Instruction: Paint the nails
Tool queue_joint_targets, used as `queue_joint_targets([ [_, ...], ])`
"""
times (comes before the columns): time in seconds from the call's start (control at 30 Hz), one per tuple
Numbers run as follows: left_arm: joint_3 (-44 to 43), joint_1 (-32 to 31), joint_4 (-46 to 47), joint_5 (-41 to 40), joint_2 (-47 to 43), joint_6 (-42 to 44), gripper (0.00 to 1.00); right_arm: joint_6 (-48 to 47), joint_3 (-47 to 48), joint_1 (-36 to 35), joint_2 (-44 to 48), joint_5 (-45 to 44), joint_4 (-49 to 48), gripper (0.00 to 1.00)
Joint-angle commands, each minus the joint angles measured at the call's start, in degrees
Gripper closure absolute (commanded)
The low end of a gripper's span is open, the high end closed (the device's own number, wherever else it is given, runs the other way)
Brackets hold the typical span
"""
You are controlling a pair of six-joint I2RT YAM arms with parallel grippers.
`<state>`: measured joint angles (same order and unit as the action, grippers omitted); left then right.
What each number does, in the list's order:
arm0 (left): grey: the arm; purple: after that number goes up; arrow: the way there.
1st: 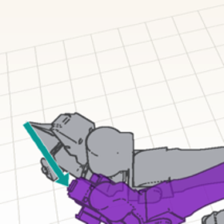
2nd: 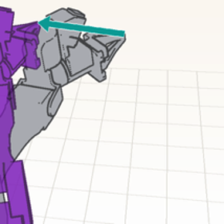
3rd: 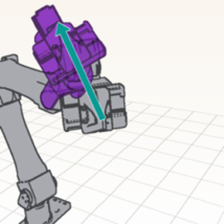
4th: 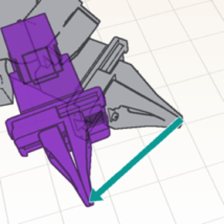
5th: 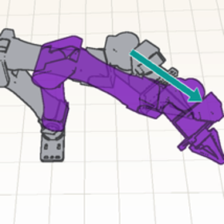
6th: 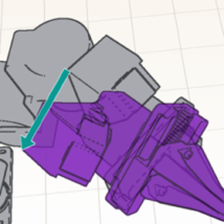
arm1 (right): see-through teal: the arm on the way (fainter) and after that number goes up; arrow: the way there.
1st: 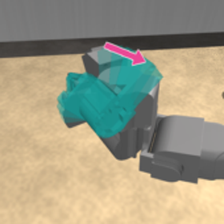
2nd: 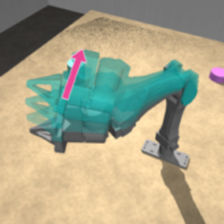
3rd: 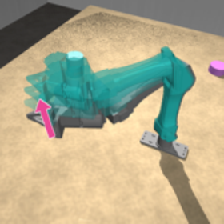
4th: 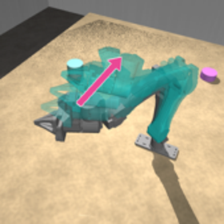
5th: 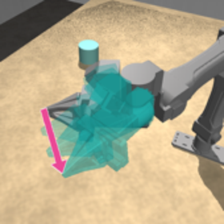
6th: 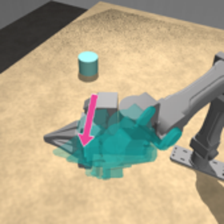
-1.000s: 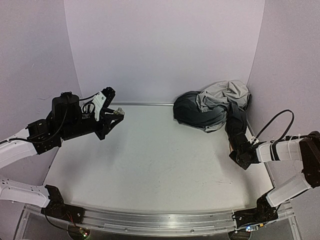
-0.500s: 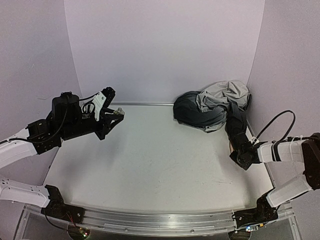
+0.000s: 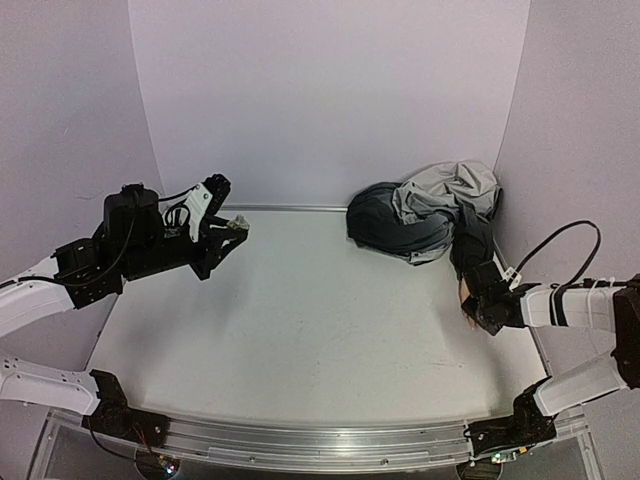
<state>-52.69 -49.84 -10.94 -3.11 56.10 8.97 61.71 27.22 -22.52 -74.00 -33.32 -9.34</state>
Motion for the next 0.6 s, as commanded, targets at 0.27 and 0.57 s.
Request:
queue_joint_targets([
  [0.27, -0.2, 0.3, 2.8, 0.1, -1.3, -0.1, 1.0, -0.6, 1.4, 0.4, -2.8, -3.2, -0.3, 1.0],
  [0.57, -0.2, 0.2, 2.7, 0.1, -1.3, -0.1, 1.0, -1.0, 1.8, 0.4, -3.9, -3.5, -0.9, 1.0],
])
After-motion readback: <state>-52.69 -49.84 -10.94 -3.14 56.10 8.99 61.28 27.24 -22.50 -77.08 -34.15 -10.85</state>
